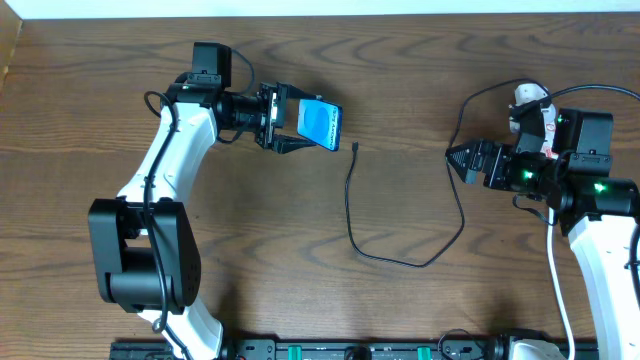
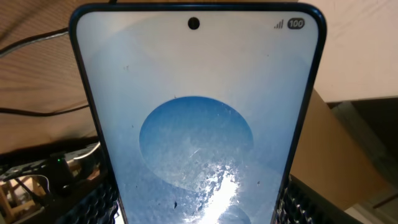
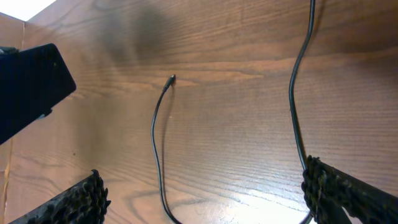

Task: Plug charger to phone and switch on socket
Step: 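Move the right gripper toward the black cable's USB-C plug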

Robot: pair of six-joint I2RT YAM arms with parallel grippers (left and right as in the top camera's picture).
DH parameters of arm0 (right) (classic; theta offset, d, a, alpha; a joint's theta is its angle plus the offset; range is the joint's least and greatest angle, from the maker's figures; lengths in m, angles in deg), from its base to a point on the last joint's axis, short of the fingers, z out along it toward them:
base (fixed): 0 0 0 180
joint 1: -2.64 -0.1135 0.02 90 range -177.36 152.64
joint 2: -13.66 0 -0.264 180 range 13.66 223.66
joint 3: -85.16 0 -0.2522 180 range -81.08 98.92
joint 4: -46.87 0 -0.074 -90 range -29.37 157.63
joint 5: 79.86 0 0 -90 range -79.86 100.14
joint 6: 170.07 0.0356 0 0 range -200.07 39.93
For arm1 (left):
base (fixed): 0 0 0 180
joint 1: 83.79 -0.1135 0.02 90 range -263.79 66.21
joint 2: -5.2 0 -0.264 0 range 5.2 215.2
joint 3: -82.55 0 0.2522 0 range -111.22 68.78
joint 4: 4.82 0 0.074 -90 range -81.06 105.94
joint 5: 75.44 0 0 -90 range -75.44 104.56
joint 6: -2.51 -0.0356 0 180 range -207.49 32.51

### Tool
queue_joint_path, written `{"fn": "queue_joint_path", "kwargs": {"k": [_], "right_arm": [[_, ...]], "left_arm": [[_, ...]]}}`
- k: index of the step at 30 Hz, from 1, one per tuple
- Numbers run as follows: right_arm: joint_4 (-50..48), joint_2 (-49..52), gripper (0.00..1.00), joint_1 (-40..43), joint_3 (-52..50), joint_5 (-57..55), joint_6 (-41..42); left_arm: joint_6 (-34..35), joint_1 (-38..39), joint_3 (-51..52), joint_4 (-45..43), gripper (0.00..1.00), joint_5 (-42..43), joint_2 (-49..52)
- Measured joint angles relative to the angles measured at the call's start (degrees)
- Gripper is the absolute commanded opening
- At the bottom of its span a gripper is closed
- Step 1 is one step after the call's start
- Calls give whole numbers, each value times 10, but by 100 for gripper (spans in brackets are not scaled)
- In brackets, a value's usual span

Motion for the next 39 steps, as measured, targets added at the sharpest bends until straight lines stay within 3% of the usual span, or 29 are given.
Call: {"fn": "queue_joint_path", "kwargs": {"k": [13, 22, 31, 39], "right_arm": [[-7, 0, 99, 0, 0, 0, 7], [-29, 15, 99, -23, 0, 0, 9], [-168, 80, 95, -132, 1, -2, 34], [-298, 160, 91, -231, 4, 0, 95]], "left_arm": [[10, 0, 0, 0, 59, -12, 0], [-23, 5, 0, 17, 56, -154, 0], [-55, 27, 0, 69, 56, -268, 0], [-64, 42, 0, 87, 56, -305, 0]]}}
